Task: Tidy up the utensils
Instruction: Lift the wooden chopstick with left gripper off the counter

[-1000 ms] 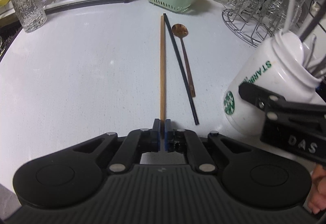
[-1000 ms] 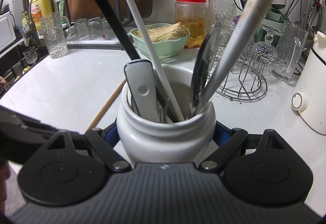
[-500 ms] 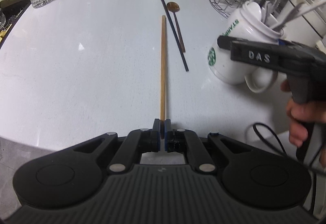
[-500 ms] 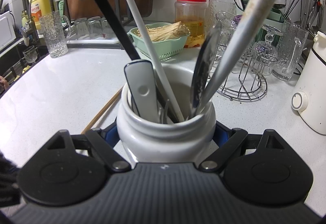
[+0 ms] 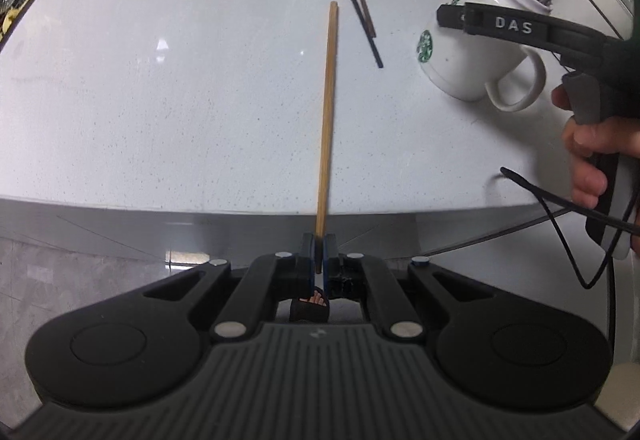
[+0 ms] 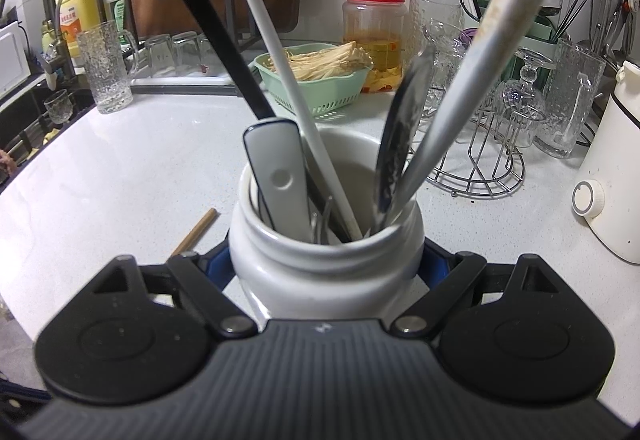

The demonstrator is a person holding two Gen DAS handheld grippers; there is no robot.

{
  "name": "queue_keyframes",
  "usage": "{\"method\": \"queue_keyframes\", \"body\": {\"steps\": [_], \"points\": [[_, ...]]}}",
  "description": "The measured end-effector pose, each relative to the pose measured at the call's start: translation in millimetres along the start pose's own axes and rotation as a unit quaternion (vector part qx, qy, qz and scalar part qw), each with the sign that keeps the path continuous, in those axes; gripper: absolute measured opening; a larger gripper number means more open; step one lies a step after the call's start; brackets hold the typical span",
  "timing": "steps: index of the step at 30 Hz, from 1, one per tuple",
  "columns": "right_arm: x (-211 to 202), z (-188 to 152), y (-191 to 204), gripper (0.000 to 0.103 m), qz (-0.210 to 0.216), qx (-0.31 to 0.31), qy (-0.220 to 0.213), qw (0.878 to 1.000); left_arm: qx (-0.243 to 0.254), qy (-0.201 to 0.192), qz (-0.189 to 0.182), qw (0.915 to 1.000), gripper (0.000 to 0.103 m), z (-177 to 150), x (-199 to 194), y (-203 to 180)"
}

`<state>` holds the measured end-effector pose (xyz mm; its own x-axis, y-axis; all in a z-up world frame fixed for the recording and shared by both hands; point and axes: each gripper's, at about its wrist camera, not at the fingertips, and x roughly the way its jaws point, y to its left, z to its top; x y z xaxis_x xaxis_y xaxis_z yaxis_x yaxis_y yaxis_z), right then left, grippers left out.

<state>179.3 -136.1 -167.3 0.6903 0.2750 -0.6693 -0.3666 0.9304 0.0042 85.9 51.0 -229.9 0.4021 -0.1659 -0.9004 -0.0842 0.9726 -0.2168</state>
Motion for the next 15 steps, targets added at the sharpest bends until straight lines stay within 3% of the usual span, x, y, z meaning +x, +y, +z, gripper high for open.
{"method": "queue_keyframes", "body": {"steps": [6,9,15], "points": [[0.1,0.2,3.3,0.091,0.005,-0.003,0.001,1.000,-0.016,0.018,-0.019,0.9995,0.006,1.2,5.3,6.5],[-0.1,-0.4,6.7,0.091,0.007,-0.005,-0.001,1.000,-0.016,0.019,-0.009,0.9996,0.018,-0.6,6.9,7.3],[0.1,-0.6,13.4,0.091,0.009,-0.007,-0.003,1.000,-0.017,0.013,-0.006,0.9997,0.020,1.2,13.4,-0.1]]}}
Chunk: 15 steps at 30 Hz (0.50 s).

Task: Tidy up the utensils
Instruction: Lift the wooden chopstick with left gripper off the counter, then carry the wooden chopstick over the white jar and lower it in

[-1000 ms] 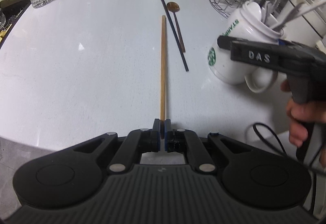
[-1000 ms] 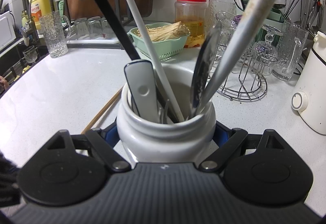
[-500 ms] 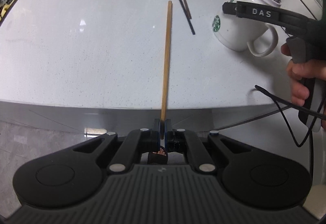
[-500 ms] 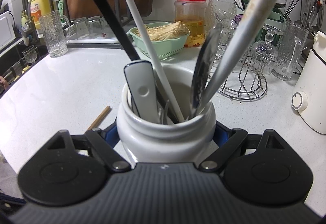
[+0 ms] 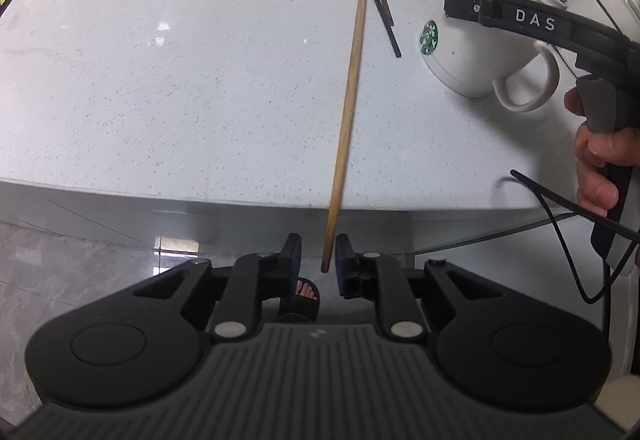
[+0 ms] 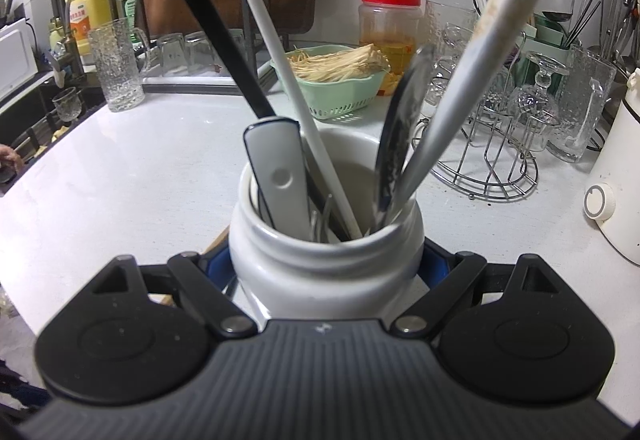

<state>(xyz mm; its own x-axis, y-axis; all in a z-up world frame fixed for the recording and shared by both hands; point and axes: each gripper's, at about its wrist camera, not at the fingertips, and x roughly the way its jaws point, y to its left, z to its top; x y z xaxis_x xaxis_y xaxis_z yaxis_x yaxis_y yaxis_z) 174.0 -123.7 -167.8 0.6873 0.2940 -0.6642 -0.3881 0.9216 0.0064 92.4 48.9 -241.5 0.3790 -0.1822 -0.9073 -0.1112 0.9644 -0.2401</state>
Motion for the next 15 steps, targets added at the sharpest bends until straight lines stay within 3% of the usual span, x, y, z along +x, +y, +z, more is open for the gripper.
{"method": "queue_keyframes", "body": {"steps": [2,5,15], "points": [[0.4,0.5,0.6,0.091,-0.001,0.000,0.000,1.000,0.008,-0.001,0.006,1.0000,0.018,0.3,1.9,-3.9],[0.4,0.7,0.2,0.091,0.000,0.000,0.000,1.000,0.020,-0.008,0.005,0.9998,0.007,0.4,-0.8,-7.3],[0.5,1.4,1.3,0.091,-0.006,0.005,0.002,1.000,0.036,-0.042,0.020,0.9982,0.005,29.4,-52.1,-6.2]]}}
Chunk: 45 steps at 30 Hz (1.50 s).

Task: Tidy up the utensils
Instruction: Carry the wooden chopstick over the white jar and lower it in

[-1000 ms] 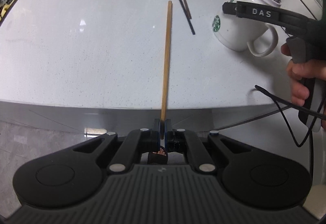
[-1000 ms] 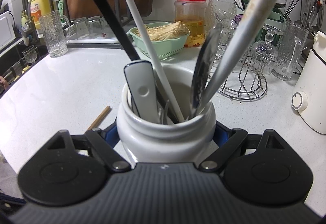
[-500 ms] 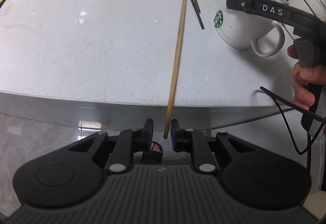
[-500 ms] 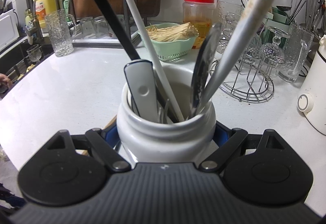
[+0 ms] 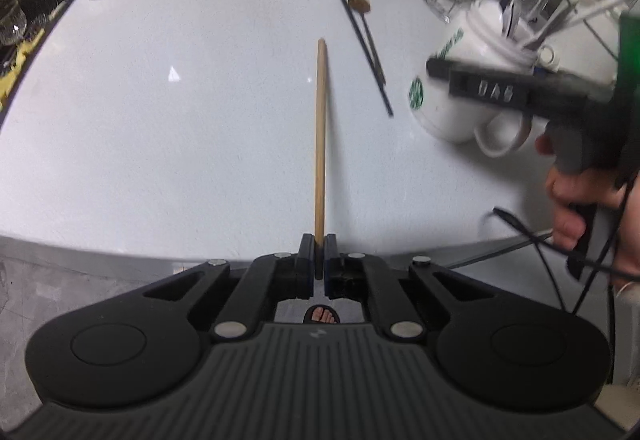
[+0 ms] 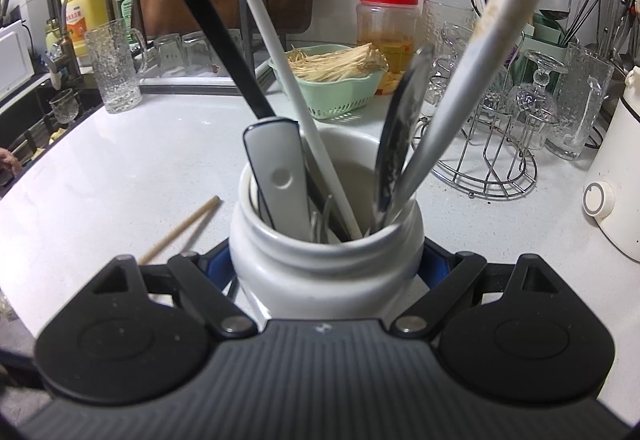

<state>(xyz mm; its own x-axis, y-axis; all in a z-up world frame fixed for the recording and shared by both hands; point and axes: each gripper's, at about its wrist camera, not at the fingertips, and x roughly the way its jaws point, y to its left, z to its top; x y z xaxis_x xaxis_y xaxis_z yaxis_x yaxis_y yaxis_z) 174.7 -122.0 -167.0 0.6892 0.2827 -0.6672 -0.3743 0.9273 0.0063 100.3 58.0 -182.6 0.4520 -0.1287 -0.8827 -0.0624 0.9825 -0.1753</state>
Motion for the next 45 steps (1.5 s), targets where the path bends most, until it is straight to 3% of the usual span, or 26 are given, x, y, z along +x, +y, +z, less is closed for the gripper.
{"method": "queue_keyframes", "body": {"steps": [12,20,34,45], "points": [[5.1,3.1,11.8,0.091,-0.033,0.028,-0.002,0.999,0.086,-0.043,-0.015,0.9952,0.005,78.2,-82.3,13.7],[11.7,7.9,21.8,0.091,-0.047,0.039,-0.003,0.998,0.132,-0.049,-0.031,0.9895,0.005,115.9,-97.1,14.5],[16.0,11.8,23.5,0.091,-0.050,0.040,0.001,0.998,0.212,-0.006,-0.080,0.9741,0.005,172.4,-162.6,20.7],[18.0,14.9,24.1,0.091,-0.054,0.043,0.008,0.998,0.251,0.032,-0.124,0.9594,0.005,189.9,-221.7,-4.3]]}}
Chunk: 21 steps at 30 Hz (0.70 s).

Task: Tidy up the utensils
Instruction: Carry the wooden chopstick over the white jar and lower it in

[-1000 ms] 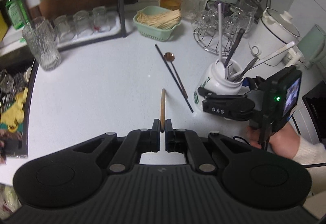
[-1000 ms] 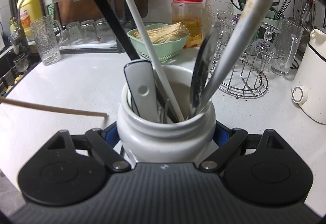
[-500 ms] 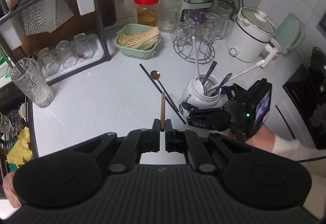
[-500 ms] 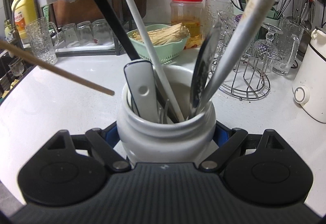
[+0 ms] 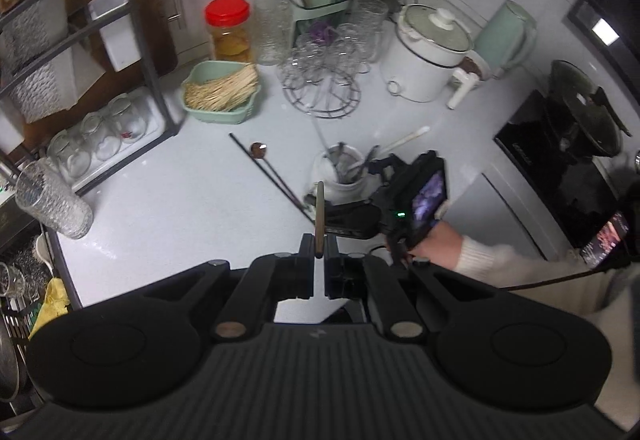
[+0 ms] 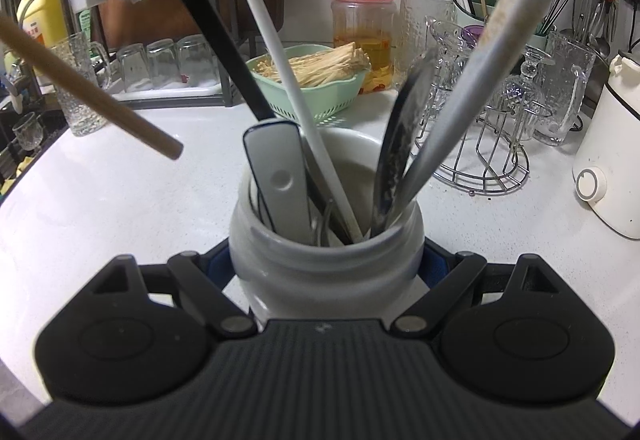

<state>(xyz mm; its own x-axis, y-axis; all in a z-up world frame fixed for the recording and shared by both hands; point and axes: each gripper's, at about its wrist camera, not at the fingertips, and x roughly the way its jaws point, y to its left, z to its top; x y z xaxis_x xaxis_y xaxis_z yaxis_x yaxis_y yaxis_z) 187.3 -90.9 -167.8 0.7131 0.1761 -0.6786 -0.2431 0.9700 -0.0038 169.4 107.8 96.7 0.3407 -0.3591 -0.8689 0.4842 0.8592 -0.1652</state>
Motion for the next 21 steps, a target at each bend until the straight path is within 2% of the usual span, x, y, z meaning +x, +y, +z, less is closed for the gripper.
{"method": "queue_keyframes", "body": {"steps": [5,10,21], "points": [[0.2,-0.3,-0.3,0.091,0.000,0.001,-0.001,1.000,0.013,-0.019,-0.021,0.9995,0.005,16.7,-15.4,-16.5],[0.1,-0.5,-0.1,0.091,0.000,0.001,-0.001,1.000,0.032,-0.028,-0.025,0.9988,0.005,33.2,-10.0,-31.2],[-0.5,-1.6,-0.7,0.091,0.001,0.003,-0.004,1.000,0.069,0.013,-0.008,0.9975,0.005,58.1,44.0,-38.4]]}}
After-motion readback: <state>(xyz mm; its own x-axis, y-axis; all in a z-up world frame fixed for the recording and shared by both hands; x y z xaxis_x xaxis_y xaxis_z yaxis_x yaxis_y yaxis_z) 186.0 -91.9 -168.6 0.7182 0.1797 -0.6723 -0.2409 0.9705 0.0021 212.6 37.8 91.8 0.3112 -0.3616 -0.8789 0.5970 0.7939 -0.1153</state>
